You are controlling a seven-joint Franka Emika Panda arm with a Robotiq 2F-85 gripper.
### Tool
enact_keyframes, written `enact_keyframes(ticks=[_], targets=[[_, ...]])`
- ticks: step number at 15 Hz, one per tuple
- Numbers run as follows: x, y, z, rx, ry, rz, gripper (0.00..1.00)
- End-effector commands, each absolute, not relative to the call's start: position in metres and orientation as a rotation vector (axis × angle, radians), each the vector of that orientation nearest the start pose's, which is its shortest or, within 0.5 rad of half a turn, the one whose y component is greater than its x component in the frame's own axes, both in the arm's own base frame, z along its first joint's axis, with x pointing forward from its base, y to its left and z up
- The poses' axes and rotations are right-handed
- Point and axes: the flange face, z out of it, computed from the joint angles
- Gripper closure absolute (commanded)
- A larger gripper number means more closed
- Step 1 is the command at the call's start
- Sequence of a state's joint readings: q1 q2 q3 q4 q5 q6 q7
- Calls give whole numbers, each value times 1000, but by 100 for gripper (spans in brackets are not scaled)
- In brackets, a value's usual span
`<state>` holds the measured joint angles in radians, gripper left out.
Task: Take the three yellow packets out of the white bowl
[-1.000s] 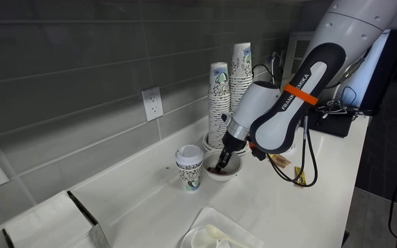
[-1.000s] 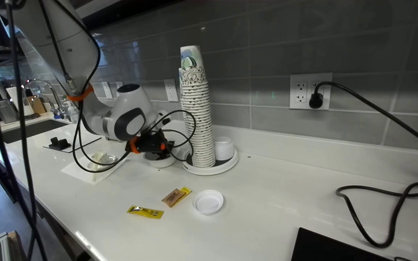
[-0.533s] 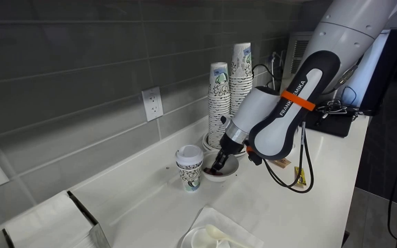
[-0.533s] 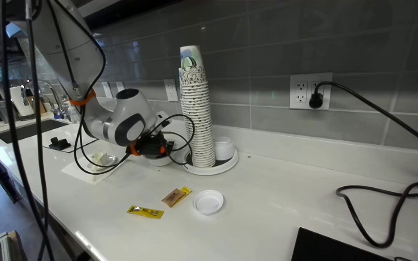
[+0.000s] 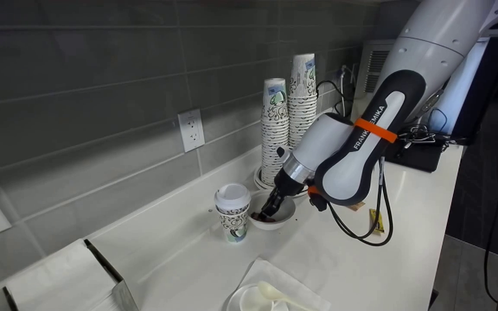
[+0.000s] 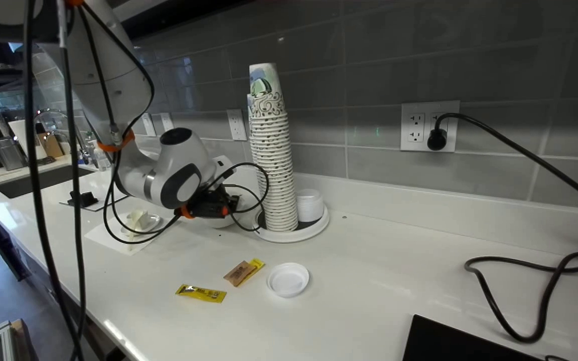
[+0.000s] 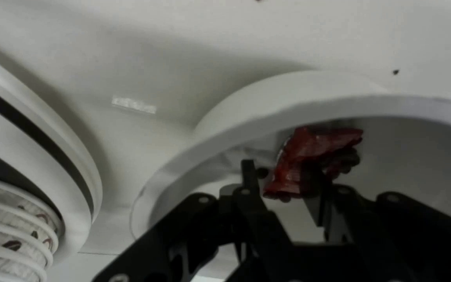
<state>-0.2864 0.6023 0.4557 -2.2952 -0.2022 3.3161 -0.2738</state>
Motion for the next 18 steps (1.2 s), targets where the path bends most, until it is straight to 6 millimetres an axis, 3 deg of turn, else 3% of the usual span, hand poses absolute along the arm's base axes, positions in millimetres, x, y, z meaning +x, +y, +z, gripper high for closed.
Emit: enact_keyframes(ticks=[1,8,13,18], targets=[[545,117,166,-2708,-735,-792,66],[544,118,172,-2657,-732,-844,64],[548,123,171,-2639,-656,-832,70],[554,120,164,-2674,-607,-829,62]])
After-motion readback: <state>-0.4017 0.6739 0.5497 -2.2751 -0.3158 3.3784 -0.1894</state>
